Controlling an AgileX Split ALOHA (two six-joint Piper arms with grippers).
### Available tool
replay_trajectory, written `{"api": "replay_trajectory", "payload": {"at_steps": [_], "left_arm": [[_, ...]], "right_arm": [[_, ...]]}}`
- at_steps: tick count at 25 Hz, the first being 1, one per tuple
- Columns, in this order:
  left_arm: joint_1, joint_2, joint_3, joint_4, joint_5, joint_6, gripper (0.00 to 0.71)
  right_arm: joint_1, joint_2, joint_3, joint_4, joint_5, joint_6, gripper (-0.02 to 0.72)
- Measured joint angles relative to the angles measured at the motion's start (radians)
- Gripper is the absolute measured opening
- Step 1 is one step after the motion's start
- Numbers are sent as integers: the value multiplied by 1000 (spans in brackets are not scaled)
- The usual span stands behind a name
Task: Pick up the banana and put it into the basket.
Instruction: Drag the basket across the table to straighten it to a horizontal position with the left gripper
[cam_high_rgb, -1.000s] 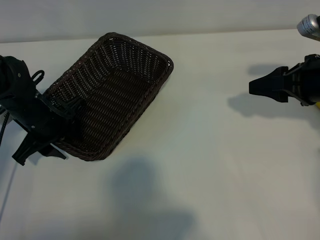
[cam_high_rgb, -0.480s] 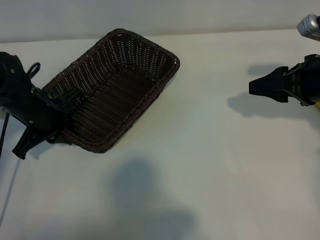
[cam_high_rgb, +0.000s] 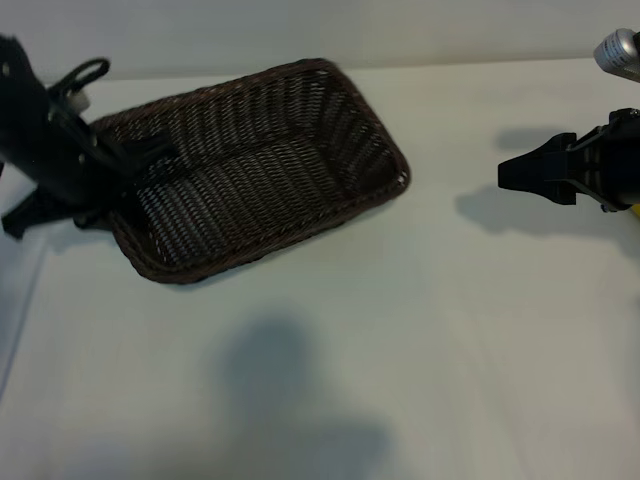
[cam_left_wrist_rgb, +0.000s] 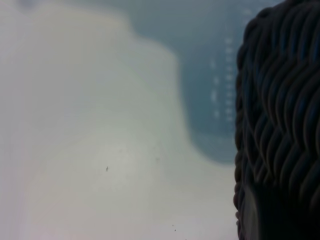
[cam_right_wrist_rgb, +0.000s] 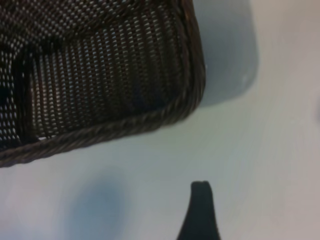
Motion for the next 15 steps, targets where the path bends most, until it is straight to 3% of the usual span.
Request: {"api": "replay_trajectory", "payload": {"at_steps": [8, 15], "left_arm": [[0, 162, -270, -102, 236, 354, 157], [0, 269, -323, -149, 236, 449, 156]], "right_arm": [[0, 0, 0, 0, 0, 0, 588], [0, 0, 0, 0, 0, 0, 588]]}}
